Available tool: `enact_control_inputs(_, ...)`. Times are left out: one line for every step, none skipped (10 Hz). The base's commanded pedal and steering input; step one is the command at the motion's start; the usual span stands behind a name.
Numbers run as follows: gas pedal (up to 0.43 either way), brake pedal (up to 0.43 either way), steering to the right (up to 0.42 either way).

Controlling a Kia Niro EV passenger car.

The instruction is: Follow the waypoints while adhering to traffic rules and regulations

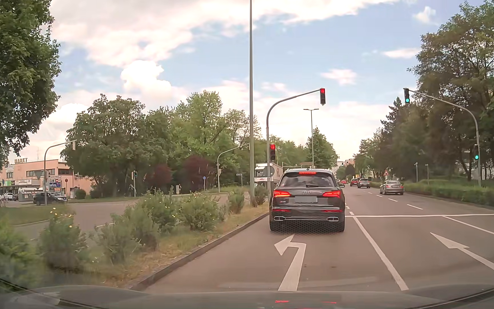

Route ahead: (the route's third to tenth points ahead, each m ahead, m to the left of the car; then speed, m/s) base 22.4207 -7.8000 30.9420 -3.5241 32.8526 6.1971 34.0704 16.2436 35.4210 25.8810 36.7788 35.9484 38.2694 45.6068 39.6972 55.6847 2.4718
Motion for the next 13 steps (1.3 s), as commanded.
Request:
enact_control_inputs(0.000,0.171,0.043)
enact_control_inputs(0.000,0.165,0.046)
enact_control_inputs(0.000,0.165,0.050)
enact_control_inputs(0.000,0.159,0.055)
enact_control_inputs(0.000,0.146,0.058)
enact_control_inputs(0.000,0.134,0.065)
enact_control_inputs(0.000,0.128,0.071)
enact_control_inputs(0.000,0.128,0.076)
enact_control_inputs(0.000,0.128,0.080)
enact_control_inputs(0.000,0.128,0.084)
enact_control_inputs(0.000,0.128,0.088)
enact_control_inputs(0.000,0.128,0.093)
enact_control_inputs(0.000,0.128,0.098)
